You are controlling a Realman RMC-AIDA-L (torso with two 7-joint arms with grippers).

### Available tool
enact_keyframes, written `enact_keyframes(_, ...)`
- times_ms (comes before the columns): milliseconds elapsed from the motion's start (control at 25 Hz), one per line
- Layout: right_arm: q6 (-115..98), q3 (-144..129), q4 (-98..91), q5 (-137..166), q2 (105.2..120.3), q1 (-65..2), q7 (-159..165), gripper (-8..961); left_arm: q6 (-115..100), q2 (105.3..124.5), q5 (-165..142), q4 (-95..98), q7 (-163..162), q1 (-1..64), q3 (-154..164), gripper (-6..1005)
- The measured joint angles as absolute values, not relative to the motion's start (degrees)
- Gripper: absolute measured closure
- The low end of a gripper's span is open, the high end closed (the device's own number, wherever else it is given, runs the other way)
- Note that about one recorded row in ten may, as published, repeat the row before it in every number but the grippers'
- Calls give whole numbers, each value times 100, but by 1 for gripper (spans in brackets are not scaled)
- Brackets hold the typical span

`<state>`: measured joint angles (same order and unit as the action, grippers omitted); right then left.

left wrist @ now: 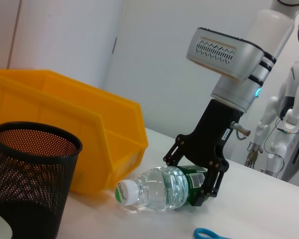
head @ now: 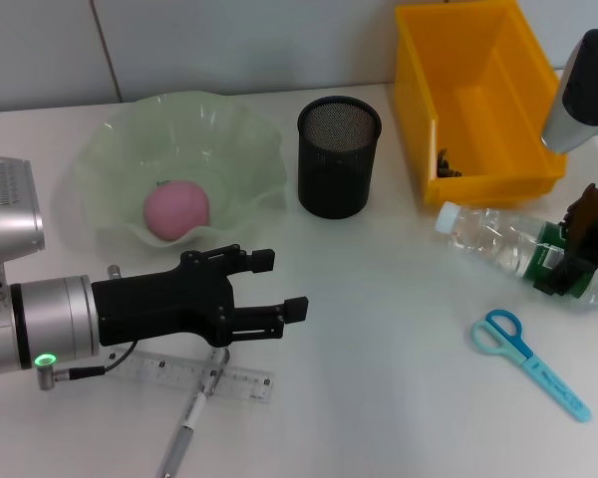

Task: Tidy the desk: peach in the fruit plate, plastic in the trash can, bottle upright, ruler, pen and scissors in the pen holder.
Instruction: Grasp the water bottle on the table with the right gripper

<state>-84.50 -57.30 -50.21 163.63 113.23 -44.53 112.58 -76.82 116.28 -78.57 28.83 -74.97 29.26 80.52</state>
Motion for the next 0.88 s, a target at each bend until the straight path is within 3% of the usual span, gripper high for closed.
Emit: enact_keyframes(880, -8209, -5730, -4766, 16430, 11353, -4502, 11259, 134, -7672, 11637, -7846, 2895, -7497, 2945, 8050, 158)
